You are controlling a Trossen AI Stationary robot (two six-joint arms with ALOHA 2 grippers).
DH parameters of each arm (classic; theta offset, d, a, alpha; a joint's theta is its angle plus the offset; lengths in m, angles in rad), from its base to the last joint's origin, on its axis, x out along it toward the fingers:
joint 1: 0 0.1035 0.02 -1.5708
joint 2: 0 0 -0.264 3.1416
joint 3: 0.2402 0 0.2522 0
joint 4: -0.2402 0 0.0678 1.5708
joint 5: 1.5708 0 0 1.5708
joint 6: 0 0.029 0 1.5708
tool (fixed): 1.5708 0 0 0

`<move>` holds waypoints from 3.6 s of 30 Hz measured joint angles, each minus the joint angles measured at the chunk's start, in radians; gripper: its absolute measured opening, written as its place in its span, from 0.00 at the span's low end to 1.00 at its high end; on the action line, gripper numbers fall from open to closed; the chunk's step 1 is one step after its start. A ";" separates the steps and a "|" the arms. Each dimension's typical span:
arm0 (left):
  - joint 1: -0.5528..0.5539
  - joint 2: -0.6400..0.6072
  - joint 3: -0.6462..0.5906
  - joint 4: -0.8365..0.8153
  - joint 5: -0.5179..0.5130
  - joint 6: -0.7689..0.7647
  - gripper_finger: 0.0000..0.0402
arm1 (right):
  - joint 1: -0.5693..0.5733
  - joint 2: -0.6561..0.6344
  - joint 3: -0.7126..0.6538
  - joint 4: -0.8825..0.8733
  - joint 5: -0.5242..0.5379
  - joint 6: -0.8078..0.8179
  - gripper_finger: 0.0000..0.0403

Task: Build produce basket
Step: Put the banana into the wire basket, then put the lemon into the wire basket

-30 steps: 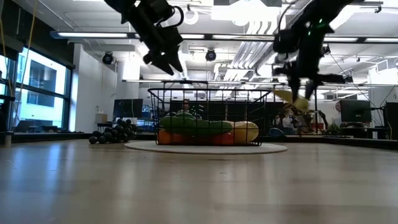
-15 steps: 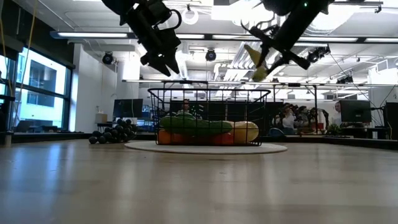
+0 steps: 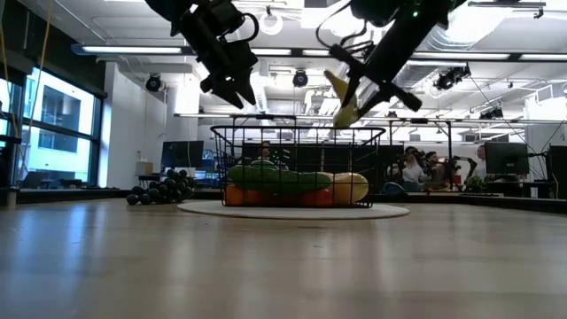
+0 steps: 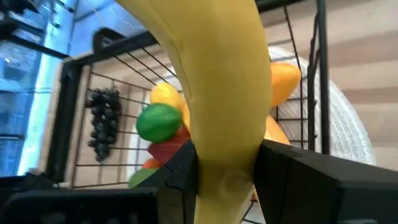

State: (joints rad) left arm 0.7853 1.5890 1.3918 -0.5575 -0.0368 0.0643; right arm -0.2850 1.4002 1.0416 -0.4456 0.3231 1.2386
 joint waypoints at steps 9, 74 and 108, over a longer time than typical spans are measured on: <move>0.000 0.000 0.000 -0.007 0.000 -0.005 0.69 | -0.017 0.055 0.085 -0.067 -0.020 -0.047 0.22; 0.000 0.000 0.000 -0.023 0.000 0.019 0.69 | -0.124 0.261 0.167 -0.192 -0.245 -0.047 0.52; -0.265 -0.227 -0.005 -0.767 0.009 -0.459 0.69 | -0.200 0.261 0.549 -0.400 -0.273 -0.782 0.52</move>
State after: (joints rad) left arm 0.5199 1.3625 1.3872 -1.3241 -0.0282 -0.3951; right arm -0.4850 1.6608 1.5902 -0.8455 0.0500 0.4562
